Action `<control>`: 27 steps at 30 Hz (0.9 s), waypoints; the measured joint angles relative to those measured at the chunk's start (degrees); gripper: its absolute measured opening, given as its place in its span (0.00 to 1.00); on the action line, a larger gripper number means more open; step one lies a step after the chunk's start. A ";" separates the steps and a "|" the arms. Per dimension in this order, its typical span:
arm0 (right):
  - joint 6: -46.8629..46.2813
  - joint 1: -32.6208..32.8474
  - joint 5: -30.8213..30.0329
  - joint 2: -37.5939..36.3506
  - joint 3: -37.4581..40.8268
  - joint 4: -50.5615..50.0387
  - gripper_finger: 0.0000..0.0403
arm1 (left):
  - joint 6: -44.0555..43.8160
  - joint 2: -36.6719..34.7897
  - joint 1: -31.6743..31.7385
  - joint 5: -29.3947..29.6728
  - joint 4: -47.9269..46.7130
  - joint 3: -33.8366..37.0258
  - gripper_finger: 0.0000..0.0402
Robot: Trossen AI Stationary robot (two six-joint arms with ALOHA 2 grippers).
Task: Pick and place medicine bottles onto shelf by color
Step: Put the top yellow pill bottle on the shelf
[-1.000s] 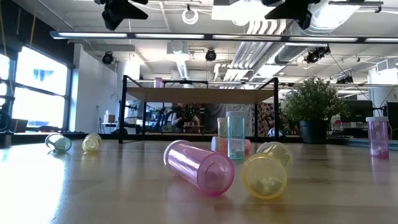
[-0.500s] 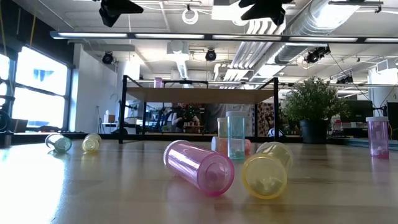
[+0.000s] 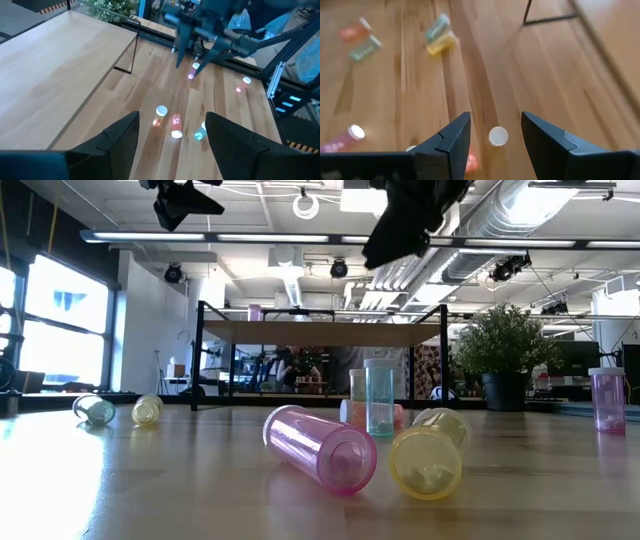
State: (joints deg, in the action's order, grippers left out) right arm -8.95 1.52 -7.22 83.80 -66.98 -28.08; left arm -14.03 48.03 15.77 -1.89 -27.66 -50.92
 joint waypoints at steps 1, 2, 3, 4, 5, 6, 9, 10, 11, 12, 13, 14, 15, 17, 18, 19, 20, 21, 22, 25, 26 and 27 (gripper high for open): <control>-0.02 0.00 0.20 1.01 0.00 0.00 0.42 | 0.57 0.00 0.00 0.01 0.02 0.00 0.55; 0.00 0.00 0.21 1.98 0.00 0.00 0.42 | 1.04 0.00 0.00 0.00 0.02 0.00 0.55; -0.02 0.00 0.21 2.86 0.00 0.00 0.42 | 1.43 0.00 0.00 0.04 0.02 0.00 0.55; -0.23 0.00 0.21 3.57 0.00 0.00 0.42 | 1.67 0.02 0.00 0.04 0.01 0.00 0.55; -0.73 0.00 0.36 4.26 0.00 0.00 0.42 | 1.72 0.02 0.00 0.02 0.01 0.00 0.55; -1.14 0.00 0.97 4.97 0.00 -0.01 0.42 | 1.72 0.02 0.00 0.02 0.02 0.00 0.55; -1.27 -0.15 1.92 7.00 0.02 -0.13 0.42 | 1.79 0.02 0.00 -0.12 0.02 0.00 0.55; -1.27 -0.18 1.92 7.58 0.02 -0.11 0.42 | 1.80 0.02 0.00 -0.33 0.02 0.00 0.55; -1.27 -0.21 1.94 8.20 0.02 -0.13 0.42 | 1.78 0.02 0.00 -0.42 0.02 0.00 0.55; -1.29 -0.35 1.96 8.87 0.02 -0.11 0.42 | 1.76 0.02 0.00 -0.46 0.01 0.00 0.55; -1.33 -0.41 1.98 9.50 0.02 -0.16 0.42 | 1.77 0.02 -0.02 -0.46 0.02 0.00 0.55; -1.36 -0.55 2.00 10.09 0.02 -0.27 0.42 | 1.78 0.02 -0.02 -0.46 0.00 0.00 0.55; -1.36 -0.71 2.19 10.57 0.04 -0.37 0.42 | 1.78 0.02 -0.02 -0.46 0.02 0.00 0.55; -1.30 -0.90 2.21 11.45 0.04 -0.37 0.44 | 1.76 0.03 -0.02 -0.46 0.02 0.00 0.55; -1.40 -1.03 1.81 11.79 0.05 -0.49 0.45 | 1.77 0.04 -0.02 -0.47 0.02 0.00 0.55; -1.65 -1.14 0.81 12.08 0.09 -0.52 0.46 | 1.78 0.04 -0.02 -0.46 0.02 0.00 0.55; -1.86 -1.16 -0.17 12.29 0.09 -0.29 0.47 | 1.78 0.04 -0.02 -0.47 0.02 0.00 0.55; -1.94 -1.16 -0.97 12.34 0.09 -0.17 0.48 | 1.78 0.04 -0.02 -0.47 0.02 0.00 0.55; -1.44 -1.16 -1.32 12.34 0.09 -0.14 0.49 | 1.78 0.04 -0.04 -0.46 0.00 0.00 0.55; -0.71 -1.40 -1.22 12.32 0.09 -0.18 0.52 | 1.79 0.06 -0.04 -0.47 0.02 0.00 0.55; -0.59 -1.55 -1.19 12.32 0.09 -0.18 0.53 | 1.80 0.07 -0.04 -0.48 0.02 0.00 0.55; -0.38 -1.68 -1.01 12.44 0.09 -0.08 0.54 | 1.80 0.07 -0.04 -0.48 0.02 0.00 0.55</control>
State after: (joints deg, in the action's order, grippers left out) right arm -9.33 -0.16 -8.22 96.23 -66.89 -28.16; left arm -12.23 48.10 15.73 -2.37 -27.64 -50.92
